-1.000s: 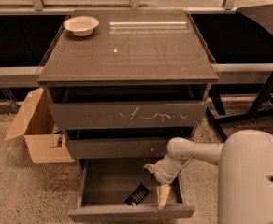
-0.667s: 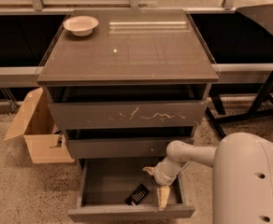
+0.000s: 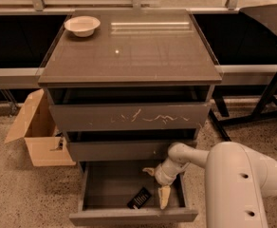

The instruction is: Pick rxbar chocolate from bottom drawer and place on counter

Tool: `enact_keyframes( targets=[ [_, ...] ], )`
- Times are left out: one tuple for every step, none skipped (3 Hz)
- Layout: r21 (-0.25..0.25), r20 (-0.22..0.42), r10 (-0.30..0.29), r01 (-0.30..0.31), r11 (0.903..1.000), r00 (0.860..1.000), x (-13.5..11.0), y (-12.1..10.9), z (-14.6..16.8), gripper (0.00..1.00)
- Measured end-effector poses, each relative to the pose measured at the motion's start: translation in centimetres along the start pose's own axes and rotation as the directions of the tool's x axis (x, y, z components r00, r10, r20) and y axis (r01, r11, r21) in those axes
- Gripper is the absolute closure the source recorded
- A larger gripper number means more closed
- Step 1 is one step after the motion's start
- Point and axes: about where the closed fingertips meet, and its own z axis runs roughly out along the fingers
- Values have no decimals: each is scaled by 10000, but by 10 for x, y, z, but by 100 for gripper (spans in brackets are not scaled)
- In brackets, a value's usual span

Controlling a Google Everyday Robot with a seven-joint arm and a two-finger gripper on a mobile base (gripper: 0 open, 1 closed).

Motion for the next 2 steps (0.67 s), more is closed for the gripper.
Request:
enact_keyframes(
  targets=[
    [-141,-425,-382,376,9992,9984,4,-4,12,0],
    [-313,-945,-1092,1067,9938,9895,9,-5,24,0]
  ],
)
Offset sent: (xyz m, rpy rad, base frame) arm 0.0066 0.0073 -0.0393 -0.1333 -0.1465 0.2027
